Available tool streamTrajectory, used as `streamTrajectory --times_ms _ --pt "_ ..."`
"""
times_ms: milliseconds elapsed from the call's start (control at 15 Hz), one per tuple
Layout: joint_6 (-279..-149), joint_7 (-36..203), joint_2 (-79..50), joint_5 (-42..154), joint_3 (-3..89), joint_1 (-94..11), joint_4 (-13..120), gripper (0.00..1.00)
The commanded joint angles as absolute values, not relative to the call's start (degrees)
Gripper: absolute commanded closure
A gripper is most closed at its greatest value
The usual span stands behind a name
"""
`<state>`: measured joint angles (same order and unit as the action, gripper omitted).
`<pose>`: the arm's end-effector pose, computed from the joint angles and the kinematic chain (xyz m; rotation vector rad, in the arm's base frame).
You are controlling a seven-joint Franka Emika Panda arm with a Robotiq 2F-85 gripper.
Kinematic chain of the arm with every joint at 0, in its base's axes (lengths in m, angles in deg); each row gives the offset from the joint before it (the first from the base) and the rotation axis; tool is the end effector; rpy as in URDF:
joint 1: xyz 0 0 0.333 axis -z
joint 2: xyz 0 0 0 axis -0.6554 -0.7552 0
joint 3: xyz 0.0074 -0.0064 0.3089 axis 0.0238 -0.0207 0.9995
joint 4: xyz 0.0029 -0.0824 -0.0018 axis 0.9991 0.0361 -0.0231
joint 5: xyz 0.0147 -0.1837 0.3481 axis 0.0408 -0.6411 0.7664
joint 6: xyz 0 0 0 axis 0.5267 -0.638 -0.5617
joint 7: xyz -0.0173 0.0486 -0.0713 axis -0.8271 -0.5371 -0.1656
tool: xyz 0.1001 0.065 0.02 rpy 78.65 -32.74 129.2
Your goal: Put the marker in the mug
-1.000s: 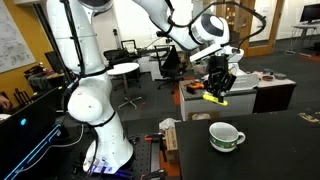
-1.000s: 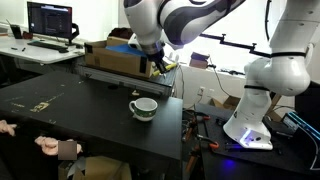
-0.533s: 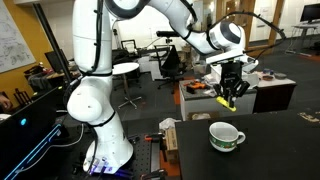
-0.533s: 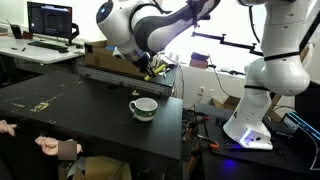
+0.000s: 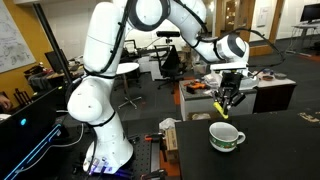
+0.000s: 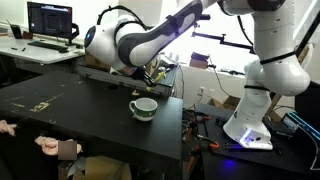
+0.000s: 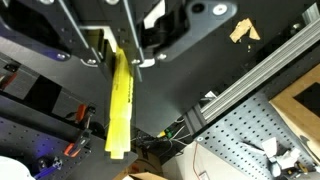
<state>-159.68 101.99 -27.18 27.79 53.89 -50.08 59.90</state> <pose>0.5576 0.0835 0.2601 2.3089 0.8018 -1.0392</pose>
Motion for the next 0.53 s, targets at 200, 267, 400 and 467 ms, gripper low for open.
streamTrajectory --times_ms 200,267,400,467 --pt "-155.6 106.5 -34.1 31.8 54.6 -50.6 52.9 0.95" --pt "-155.4 106.6 -35.4 32.2 54.4 -50.7 51.9 0.95" --pt "-154.6 106.0 -37.8 32.6 54.0 -50.8 49.8 0.95" --pt "-154.2 105.5 -38.9 32.6 53.7 -50.9 48.8 0.95"
